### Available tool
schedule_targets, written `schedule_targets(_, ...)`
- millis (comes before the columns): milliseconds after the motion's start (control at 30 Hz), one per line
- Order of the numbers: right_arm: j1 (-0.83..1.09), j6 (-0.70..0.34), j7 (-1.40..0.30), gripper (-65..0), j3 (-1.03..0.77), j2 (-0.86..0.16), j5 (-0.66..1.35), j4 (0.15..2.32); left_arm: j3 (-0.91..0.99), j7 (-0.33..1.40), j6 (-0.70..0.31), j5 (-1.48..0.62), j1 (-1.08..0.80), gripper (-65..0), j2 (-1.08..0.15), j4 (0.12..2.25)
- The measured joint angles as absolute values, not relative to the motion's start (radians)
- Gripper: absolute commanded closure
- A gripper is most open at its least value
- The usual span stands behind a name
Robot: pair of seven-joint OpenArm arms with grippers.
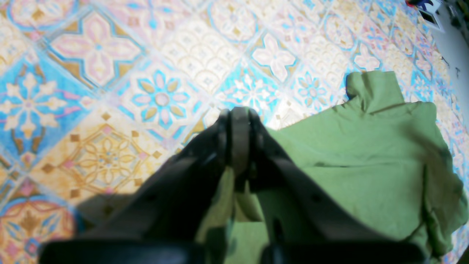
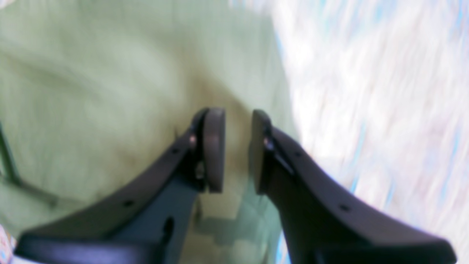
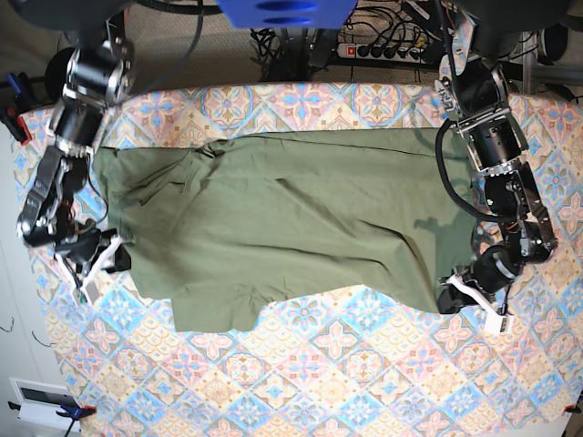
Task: Layout the t-shirt on the table in an organized manner, then fold the t-shirt properly
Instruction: 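Slide the right gripper along the shirt side toward the hem, holding fabric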
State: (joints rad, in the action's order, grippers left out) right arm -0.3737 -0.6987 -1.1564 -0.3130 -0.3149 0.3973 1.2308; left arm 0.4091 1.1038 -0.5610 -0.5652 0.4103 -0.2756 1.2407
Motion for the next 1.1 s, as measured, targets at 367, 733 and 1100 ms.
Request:
schedule_targets(367, -0.626, -0.706, -0.781, -29.3, 0.027, -0.324, 0.233, 0.783, 0.41, 1.071, -0.564, -0.567, 0.347, 0.0, -0.279, 1.241)
schedule_targets(733, -0.695, -0.697, -0.563, -32.8, 0.13, -0.341, 0.216, 0.607, 0.414, 1.065, -0.561, -0.565, 0.312, 0.0, -0.281, 1.242)
schedule_targets(1100, -0.705, -0.696, -0.38, -32.9, 0.128, -0.391, 0.189, 0.482, 0.414, 1.066, -0.561, -0.568, 0.305, 0.0, -0.28, 1.242)
